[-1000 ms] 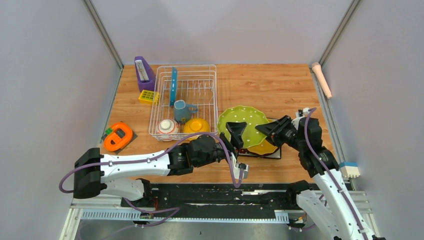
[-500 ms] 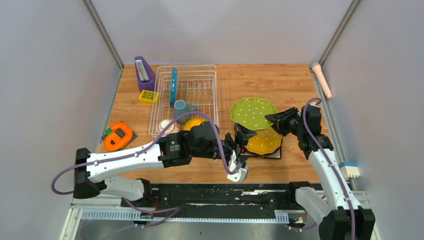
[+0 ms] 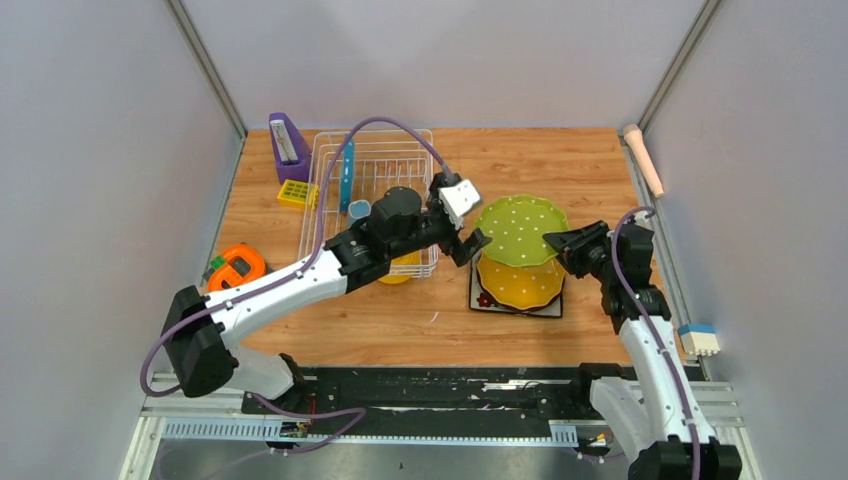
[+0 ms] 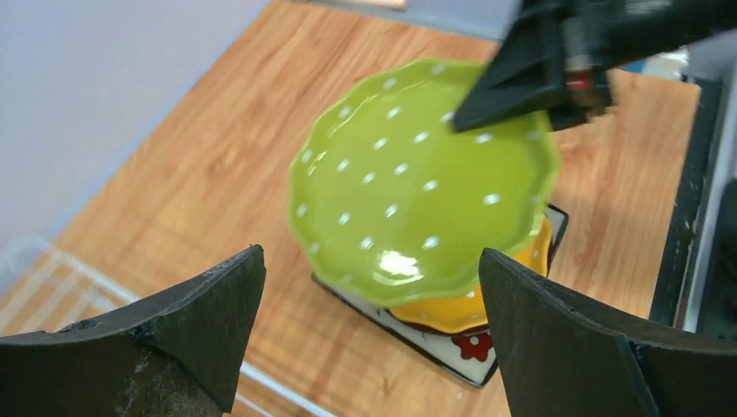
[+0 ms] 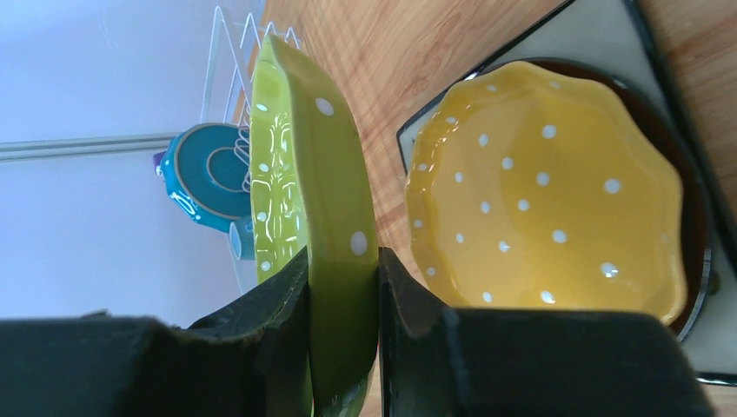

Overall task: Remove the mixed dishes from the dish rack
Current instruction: Place the plate at the center of the board.

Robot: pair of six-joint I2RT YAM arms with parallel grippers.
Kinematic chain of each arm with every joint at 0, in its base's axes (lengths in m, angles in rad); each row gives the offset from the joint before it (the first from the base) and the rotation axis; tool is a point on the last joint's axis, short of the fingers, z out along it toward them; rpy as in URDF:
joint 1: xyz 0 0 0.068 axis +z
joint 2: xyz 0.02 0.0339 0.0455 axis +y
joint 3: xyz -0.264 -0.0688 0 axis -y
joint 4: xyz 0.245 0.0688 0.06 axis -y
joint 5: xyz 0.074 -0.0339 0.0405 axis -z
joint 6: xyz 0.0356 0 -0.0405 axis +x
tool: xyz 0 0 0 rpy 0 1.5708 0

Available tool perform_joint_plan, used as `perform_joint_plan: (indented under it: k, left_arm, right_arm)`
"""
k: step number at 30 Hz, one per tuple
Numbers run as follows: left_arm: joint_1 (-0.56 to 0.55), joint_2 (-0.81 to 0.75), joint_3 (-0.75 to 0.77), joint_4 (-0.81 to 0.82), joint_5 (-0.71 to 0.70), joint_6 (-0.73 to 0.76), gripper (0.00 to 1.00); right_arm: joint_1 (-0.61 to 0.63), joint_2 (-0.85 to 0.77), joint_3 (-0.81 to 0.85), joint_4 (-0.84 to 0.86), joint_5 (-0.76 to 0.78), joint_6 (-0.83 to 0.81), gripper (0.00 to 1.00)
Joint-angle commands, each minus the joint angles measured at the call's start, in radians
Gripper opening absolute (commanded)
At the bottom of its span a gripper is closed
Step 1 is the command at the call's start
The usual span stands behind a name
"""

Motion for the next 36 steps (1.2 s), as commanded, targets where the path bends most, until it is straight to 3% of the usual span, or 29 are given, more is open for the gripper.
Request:
perform_joint_plan:
  k: [1,6,10,14,19,29,36]
  left_arm:
    - [0.064,-0.068,-0.052,0.025,-0.216,-0.413,1.00]
    - [0.117,-0.172,-0.119,-0.149,-0.486,-0.592,1.00]
    - [0.120,-0.230,-0.128,-0.308,-0.695,-0.637,1.00]
    - [0.121,-0.310,-0.192,-0.328,-0.813,-0.651,1.00]
    - [0.120,-0.366,-0.270,-0.265,-0.861,-0.629,1.00]
    - [0.120,-0.370,-0.269,-0.350,-0.942,-0.642,1.00]
    - [0.120,-0.392,-0.262,-0.389,-0.940,-0.675,1.00]
  right_arm:
    - [-0.006,-0.168,-0.038,0.075,0.046,-0.045,0.00]
    - [-0.006,-0.325,-0.116,-0.042,0.141,-0.064,0.00]
    - [-0.007,-0.411,-0.146,-0.108,0.193,-0.121,0.00]
    - [-0.006,-0.430,-0.183,-0.122,0.243,-0.152,0.00]
    - [-0.006,-0.380,-0.204,-0.117,0.252,-0.182,0.00]
    - [-0.007,-0.212,-0.215,-0.032,0.203,-0.236,0.04]
    - [-0.006,-0.144,-0.243,0.022,0.185,-0.245,0.16]
